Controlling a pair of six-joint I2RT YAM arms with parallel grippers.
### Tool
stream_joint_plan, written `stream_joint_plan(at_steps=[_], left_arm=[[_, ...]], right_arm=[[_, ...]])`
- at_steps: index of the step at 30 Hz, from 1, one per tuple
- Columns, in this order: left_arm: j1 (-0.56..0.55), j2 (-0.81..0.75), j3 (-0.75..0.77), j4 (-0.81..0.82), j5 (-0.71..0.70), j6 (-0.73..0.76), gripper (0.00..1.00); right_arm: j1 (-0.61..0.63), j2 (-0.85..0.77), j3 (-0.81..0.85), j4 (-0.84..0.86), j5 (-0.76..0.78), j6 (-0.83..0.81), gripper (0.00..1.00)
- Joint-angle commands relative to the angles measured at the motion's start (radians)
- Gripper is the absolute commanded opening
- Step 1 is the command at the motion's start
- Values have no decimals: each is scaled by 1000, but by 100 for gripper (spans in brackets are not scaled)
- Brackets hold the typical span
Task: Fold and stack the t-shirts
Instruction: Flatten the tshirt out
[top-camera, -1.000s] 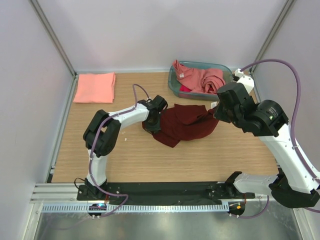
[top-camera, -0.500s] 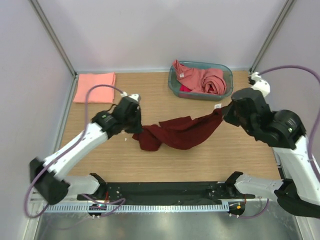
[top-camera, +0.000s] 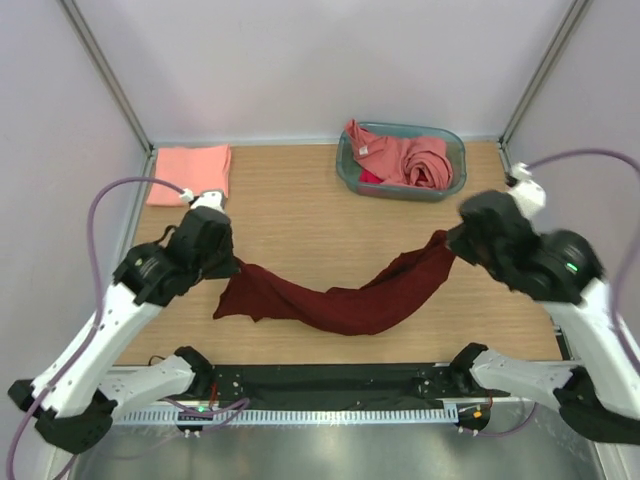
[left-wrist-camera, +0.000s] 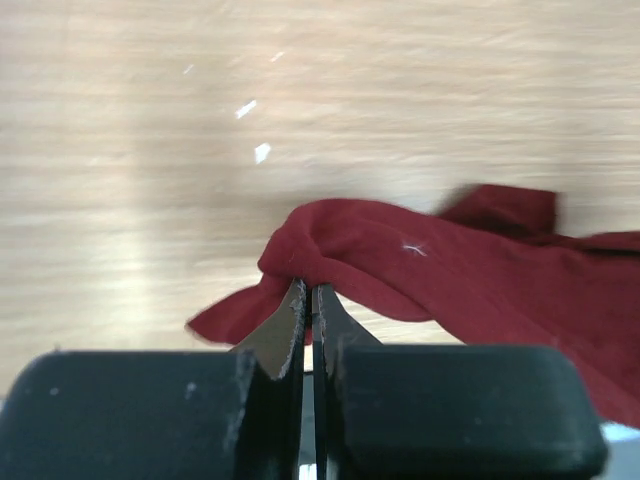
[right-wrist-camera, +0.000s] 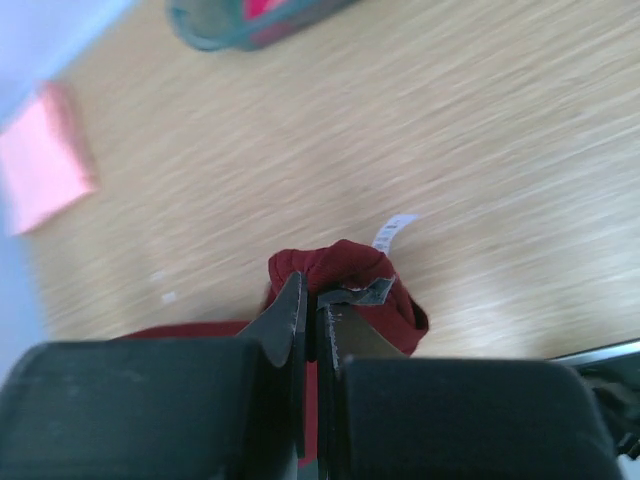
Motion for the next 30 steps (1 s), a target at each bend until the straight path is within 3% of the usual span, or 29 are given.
stream_joint_plan(at_steps=[1,4,5,6,12,15,17,18,19,22,25,27,30], left_arm=[[38,157,33,-71,-109,-42,0],[109,275,45,-87,-89,-54,0],[126,286,42,-81,-92,-47,0],[181,292,39,-77,-90,-39,0],[461,262,-8,-27,8,38,0],[480,278,-36,-10,39,39,0],[483,277,-62,16,74,42,0],[483,272,-65,34,91,49,8],[483,268,-70,35,99,49,32],[482,233,-94,30,100,43,65],[482,174,-125,19,117,35,77],[483,136,-149,15,135,24,79],[482,107,-168,12,160,12,78]], right_arm=[[-44,230,-2,-157,146,-75,1],[-245,417,18,3,40,-297,1],[-302,445,22,54,-110,-378,1],[-372,512,33,91,-163,-394,1],[-434,813,223,191,-355,-436,1],[-447,908,280,208,-381,-462,1],[-445,970,315,201,-389,-508,26],[-445,976,315,198,-415,-525,42],[-436,968,302,193,-419,-561,56],[-395,910,245,175,-340,-615,66],[-294,769,90,204,-324,-626,72],[-202,677,-52,255,-341,-588,73],[-140,614,-270,416,-529,-504,71]])
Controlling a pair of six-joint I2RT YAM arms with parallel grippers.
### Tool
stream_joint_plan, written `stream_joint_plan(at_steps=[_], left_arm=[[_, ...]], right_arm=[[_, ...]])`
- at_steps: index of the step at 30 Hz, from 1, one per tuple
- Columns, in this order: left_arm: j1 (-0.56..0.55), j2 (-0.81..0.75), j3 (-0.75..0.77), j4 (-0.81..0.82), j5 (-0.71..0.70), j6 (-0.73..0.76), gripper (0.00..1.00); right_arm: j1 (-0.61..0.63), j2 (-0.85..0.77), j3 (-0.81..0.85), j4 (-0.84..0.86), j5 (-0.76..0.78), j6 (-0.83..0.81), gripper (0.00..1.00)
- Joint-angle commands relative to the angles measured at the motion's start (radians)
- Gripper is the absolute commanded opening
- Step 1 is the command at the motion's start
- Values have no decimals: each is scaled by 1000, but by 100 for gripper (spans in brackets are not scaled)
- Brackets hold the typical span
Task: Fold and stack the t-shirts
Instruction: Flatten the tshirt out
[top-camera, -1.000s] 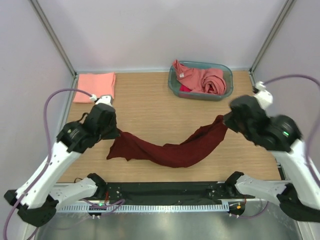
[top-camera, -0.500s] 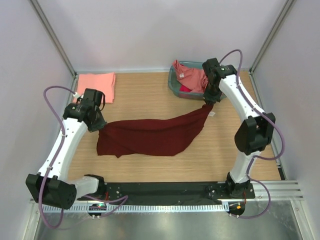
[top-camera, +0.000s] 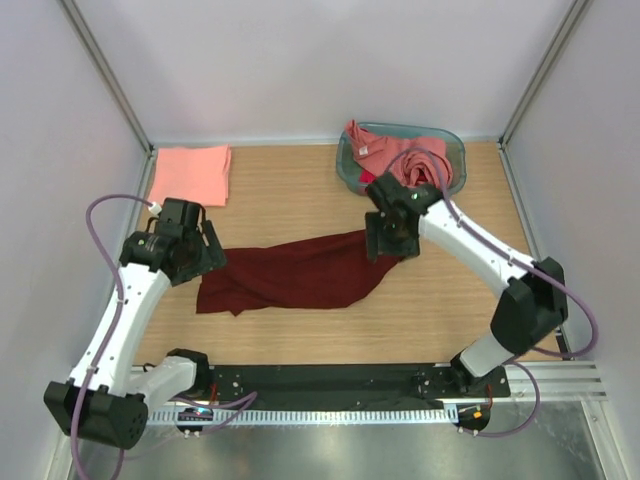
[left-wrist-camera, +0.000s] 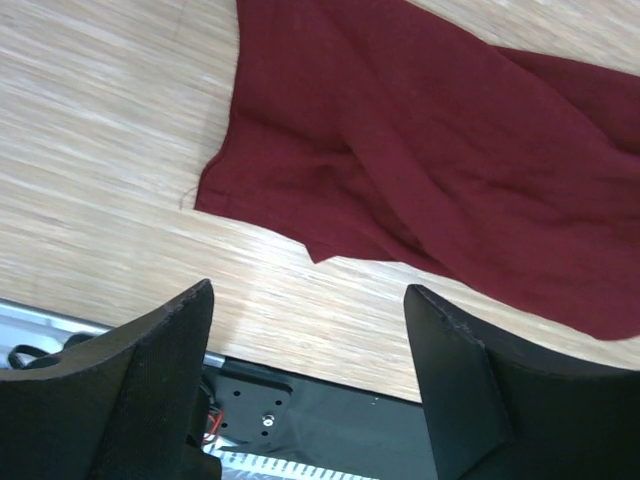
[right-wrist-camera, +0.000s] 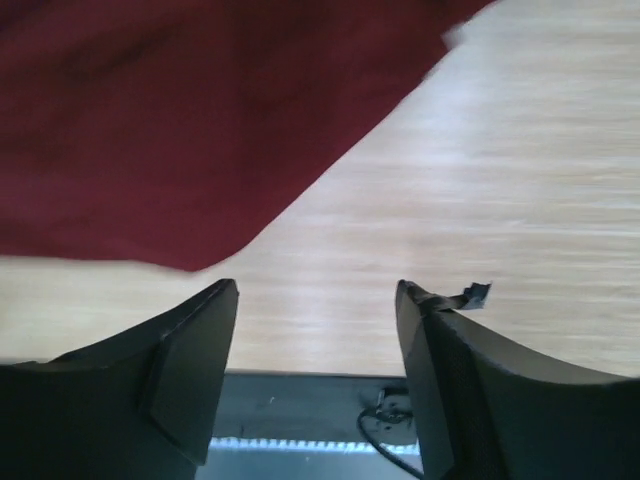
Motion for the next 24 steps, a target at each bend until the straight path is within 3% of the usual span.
stream_joint_plan(at_steps=[1,3,9,17,20,24], left_arm=[[4,-49,-24,13,71,-21,75],[2,-55,-32,18,108,-24,71],[4,-80,-58,31,225,-36,61],[2,-134,-119,18,287,-54,60],[2,-131,-133,5,298,-59,64],[4,-123,-124,8,301,-54,64]], right_arm=[[54,-76,-215,177,-161,83,68],[55,-81,-266,278,-256,140,64],[51,-38,-282,352,-178,126,64],[-20,79,-308,449,-177,155,62],[-26,110,-305,473,-140,142,56],[-28,110,-315,470,-97,128,33]])
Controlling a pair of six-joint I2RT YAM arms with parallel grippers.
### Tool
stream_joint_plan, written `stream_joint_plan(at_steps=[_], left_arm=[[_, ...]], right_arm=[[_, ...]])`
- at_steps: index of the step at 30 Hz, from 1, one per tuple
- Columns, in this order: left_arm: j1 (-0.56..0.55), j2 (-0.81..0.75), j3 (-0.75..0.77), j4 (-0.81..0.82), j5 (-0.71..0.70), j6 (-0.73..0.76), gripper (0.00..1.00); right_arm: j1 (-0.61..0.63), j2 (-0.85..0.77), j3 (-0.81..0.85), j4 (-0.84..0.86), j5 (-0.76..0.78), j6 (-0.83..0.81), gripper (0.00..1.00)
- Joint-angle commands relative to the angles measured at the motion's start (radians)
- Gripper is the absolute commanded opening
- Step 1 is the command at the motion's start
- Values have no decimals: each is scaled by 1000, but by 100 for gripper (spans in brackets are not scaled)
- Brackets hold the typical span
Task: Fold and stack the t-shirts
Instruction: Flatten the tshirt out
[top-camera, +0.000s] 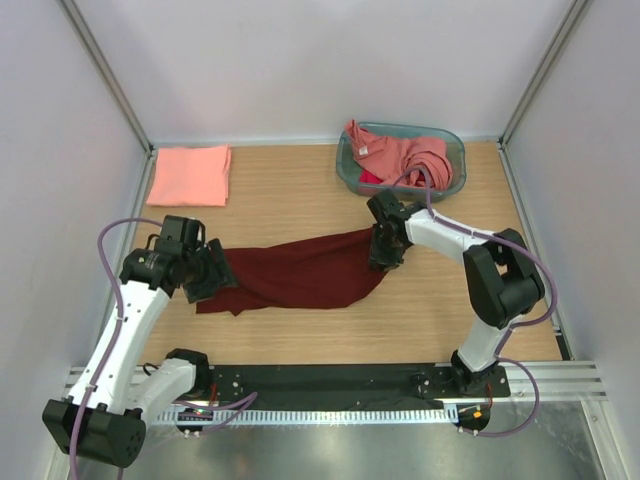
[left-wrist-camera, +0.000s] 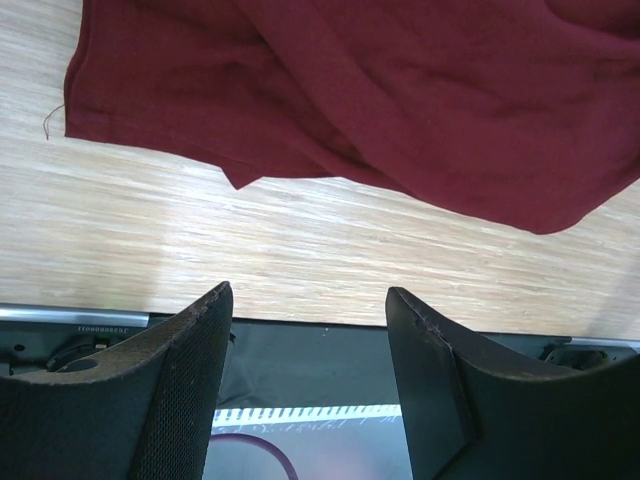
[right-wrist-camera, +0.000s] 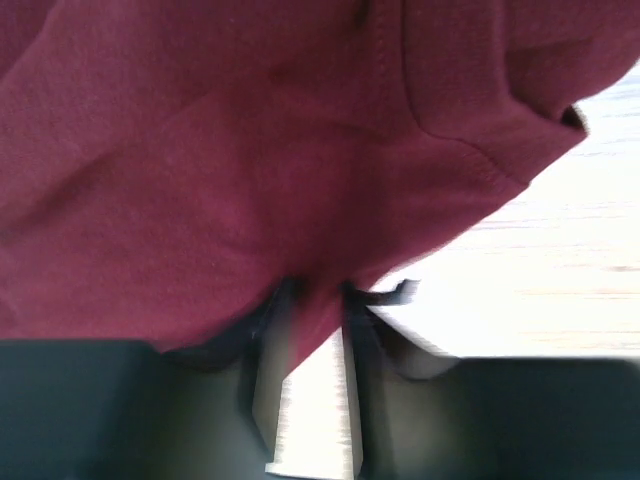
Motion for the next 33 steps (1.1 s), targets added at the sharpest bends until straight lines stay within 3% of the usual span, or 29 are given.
stream_joint_plan(at_steps=[1,2,3,5,11,17,19,20,22,23,25,27,29,30,33], left_arm=[[4,-1,12,11,31,3,64],[2,2,13,13,33,8,64],[2,8,18,11,31,11,64],[2,13,21,14,28,20,64],[2,14,23,16,10,26,64],[1,16,29,-1,-12,49,64],[2,13,35,-6,-18,55,63],[1,13,36,-4,-19,55,63],[2,16,36,-1,-16,55,63],[1,19,38,-3,-9,55,63],[-8,21,33,5,1,55,63],[-13,14,30,7,7,54,63],[-15,11,35,0,11,51,63],[-16,8,36,-3,14,52,63],[-16,-7,27,-4,8,57,64]], right_arm=[[-1,-27,-10,32,71,-19,20],[-1,-35,-19,28,83,-24,20],[-2,-52,-37,21,92,-26,8],[-4,-89,-59,-2,108,-32,1],[-1,-364,-153,-176,105,-3,1],[8,-598,-137,-352,-62,163,1],[9,-528,-88,-279,-130,247,1],[2,-476,-61,-149,-156,264,1],[-4,-323,118,-64,-211,280,1],[-7,-167,204,-51,-205,239,4],[-30,-1,467,-117,-143,173,20],[-62,155,649,-224,-71,58,28],[-71,184,703,-312,11,-10,42],[-70,172,706,-335,17,-71,43],[-25,70,548,-344,33,-140,49]])
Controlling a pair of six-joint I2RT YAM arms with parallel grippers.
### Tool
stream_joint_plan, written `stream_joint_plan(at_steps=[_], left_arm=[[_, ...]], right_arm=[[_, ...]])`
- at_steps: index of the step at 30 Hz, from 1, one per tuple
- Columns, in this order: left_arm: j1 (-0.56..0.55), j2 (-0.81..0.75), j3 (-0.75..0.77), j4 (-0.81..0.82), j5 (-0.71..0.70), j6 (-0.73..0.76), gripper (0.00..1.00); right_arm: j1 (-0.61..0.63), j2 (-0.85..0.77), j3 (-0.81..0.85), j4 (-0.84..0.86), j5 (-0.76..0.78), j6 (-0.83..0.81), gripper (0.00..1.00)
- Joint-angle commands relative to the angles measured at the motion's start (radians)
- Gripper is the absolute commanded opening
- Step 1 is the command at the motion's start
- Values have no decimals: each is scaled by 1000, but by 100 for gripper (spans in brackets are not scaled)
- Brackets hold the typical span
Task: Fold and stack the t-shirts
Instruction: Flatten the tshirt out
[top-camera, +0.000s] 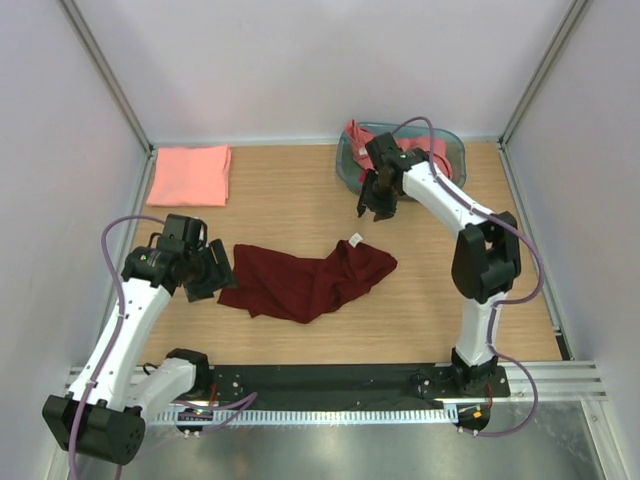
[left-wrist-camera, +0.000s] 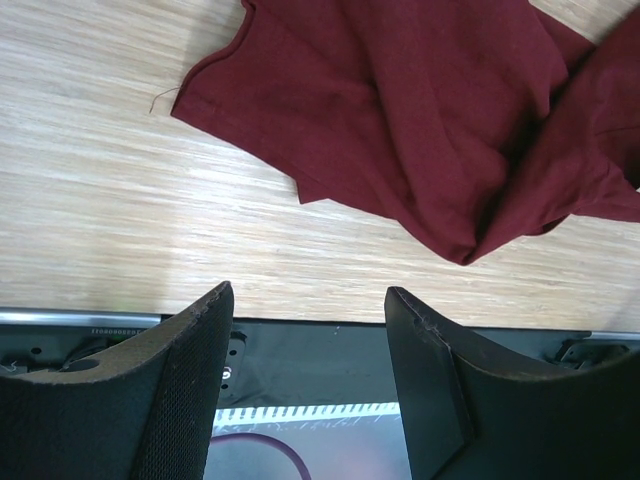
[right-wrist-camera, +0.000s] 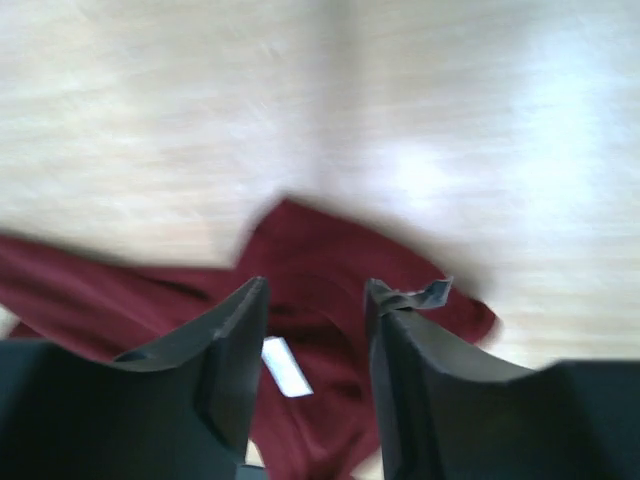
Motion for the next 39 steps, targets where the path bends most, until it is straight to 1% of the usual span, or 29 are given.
stream_joint_plan(at_steps=[1,2,3,4,8,9,10,12,13,14,15,16,17,18,19,20,21,24,27,29,30,31,32,33,34,35,36,37,39], left_arm=[[-6,-27,20,-5,13,21,63],[-6,-28,13,-3,15,20,63],[-6,-33,8,-3,18,21,63],[-6,-34,3,0,24,21,63],[-11,-25,-6,4,36,20,63],[-9,-23,-9,6,39,20,63],[-15,-20,-7,10,39,20,63],[-17,-11,-10,15,41,17,62],[-17,-10,-15,18,42,12,62],[-19,-8,-20,23,44,2,62],[-19,-8,-23,29,48,-3,62],[-17,-7,-33,42,65,-9,62],[-17,-5,-36,49,73,-17,61],[-19,-4,-36,50,79,-18,61],[-19,0,-35,52,85,-18,61],[-19,0,-32,49,85,-18,61],[-19,-2,-30,43,84,-15,61],[-17,-17,-33,38,81,-12,61],[-19,-27,-46,38,93,-18,61],[-19,-30,-47,38,105,-20,61],[-19,-31,-46,36,120,-20,61],[-19,-31,-41,32,122,-20,61],[-17,-37,-36,26,122,-20,61],[-17,-43,-30,15,113,-20,61],[-19,-49,-30,12,107,-20,61],[-19,-60,-32,7,101,-21,61],[-19,-65,-38,9,98,-26,61],[-19,-69,-43,7,101,-32,61],[-19,-70,-52,9,117,-41,61]], right_arm=[[70,-251,-124,-90,59,-145,51],[81,-293,-176,-63,56,-144,55],[87,-339,-269,-47,15,-139,56],[90,-404,-310,-36,-26,-116,57],[101,-540,-465,22,-77,-76,61],[99,-561,-517,30,-83,-70,60],[101,-608,-541,45,-120,-73,56],[113,-654,-615,60,-151,-87,40],[122,-676,-646,77,-198,-87,35],[125,-690,-681,127,-232,-73,33],[128,-684,-728,149,-272,-66,35],[128,-668,-741,166,-269,-56,39],[128,-653,-749,203,-249,-30,55],[130,-622,-758,227,-235,-23,60],[128,-604,-758,252,-226,-21,64],[128,-586,-750,277,-212,-16,66],[130,-549,-730,281,-221,-10,67],[133,-516,-717,312,-286,-3,68],[136,-481,-720,323,-297,0,69],[136,-443,-723,346,-315,8,60],[134,-435,-703,335,-262,8,54],[136,-437,-686,290,-213,5,46],[136,-449,-665,256,-164,-3,23],[134,-456,-614,219,-109,-13,14],[133,-464,-585,140,39,-32,3],[118,-463,-528,104,91,-45,1],[104,-461,-507,75,178,-56,1],[85,-457,-488,44,196,-73,1],[6,-438,-459,41,202,-85,1]])
